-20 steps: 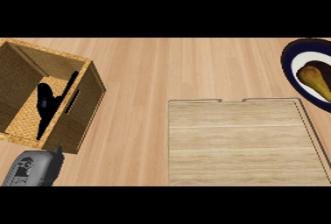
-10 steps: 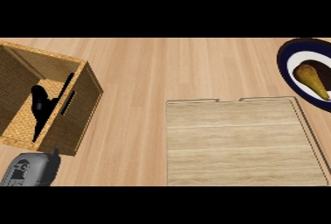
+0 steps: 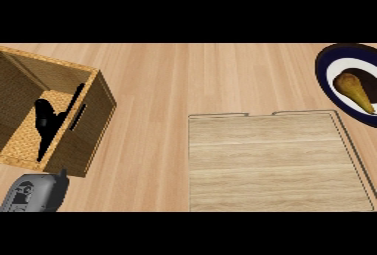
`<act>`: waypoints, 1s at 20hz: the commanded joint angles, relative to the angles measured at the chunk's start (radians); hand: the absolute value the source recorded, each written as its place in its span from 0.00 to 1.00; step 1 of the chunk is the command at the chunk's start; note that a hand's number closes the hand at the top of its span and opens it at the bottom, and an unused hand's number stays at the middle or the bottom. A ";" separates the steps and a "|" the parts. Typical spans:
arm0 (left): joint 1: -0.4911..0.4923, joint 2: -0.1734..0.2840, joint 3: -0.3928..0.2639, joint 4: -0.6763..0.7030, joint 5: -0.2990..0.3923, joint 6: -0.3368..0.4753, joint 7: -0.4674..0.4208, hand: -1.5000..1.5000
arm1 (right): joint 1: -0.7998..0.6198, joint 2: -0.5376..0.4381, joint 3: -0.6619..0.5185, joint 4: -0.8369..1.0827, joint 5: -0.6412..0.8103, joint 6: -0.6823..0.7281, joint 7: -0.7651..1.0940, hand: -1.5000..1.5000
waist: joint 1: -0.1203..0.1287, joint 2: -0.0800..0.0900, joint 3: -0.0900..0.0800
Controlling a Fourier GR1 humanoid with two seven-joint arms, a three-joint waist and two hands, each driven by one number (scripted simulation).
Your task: Pick the pear from the tray and place it in the plate
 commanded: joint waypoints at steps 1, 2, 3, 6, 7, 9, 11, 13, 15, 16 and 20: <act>-0.034 -0.020 0.000 0.080 -0.004 -0.014 -0.027 0.50 | 0.064 0.004 -0.015 -0.001 -0.031 0.074 -0.053 0.00 | -0.003 0.008 -0.003; 0.005 0.021 0.018 0.023 0.026 -0.049 0.006 0.50 | 0.065 -0.011 -0.024 0.003 -0.038 0.063 -0.045 0.00 | 0.011 0.009 -0.002; 0.052 -0.015 -0.019 0.001 -0.012 -0.016 -0.019 0.50 | 0.086 -0.008 -0.022 -0.011 -0.043 0.062 -0.066 0.00 | 0.006 0.005 -0.002; 0.007 -0.022 -0.024 0.017 -0.032 0.003 0.002 0.50 | 0.092 0.010 -0.014 -0.019 -0.040 0.048 -0.088 0.00 | 0.009 0.008 -0.002; -0.026 -0.016 -0.001 0.055 -0.018 -0.004 -0.009 0.50 | 0.098 -0.060 -0.033 -0.005 -0.056 0.107 -0.057 0.00 | 0.005 0.011 -0.001; 0.028 -0.002 -0.006 0.002 -0.001 -0.033 -0.014 0.50 | 0.144 -0.058 -0.030 -0.002 -0.052 0.102 -0.087 0.00 | 0.015 0.010 -0.001; -0.002 -0.010 -0.012 -0.003 -0.020 -0.010 0.007 0.50 | 0.158 -0.050 -0.025 -0.005 -0.052 0.110 -0.106 0.00 | 0.011 0.010 0.000; 0.025 -0.003 0.001 0.008 0.002 -0.037 -0.011 0.50 | 0.172 -0.048 -0.037 -0.002 -0.059 0.071 -0.123 0.00 | 0.021 0.014 0.001; 0.031 -0.002 0.008 -0.034 0.014 -0.031 0.008 0.50 | 0.209 -0.039 -0.031 -0.004 -0.051 0.068 -0.155 0.00 | 0.028 0.014 0.002; 0.005 -0.043 -0.016 0.042 -0.028 0.004 -0.035 0.50 | 0.193 -0.056 -0.020 -0.010 -0.049 0.102 -0.133 0.00 | 0.008 0.012 0.000; -0.004 -0.016 -0.004 0.017 -0.007 -0.020 0.009 0.50 | 0.215 -0.068 -0.019 -0.007 -0.046 0.079 -0.135 0.00 | 0.016 0.013 0.001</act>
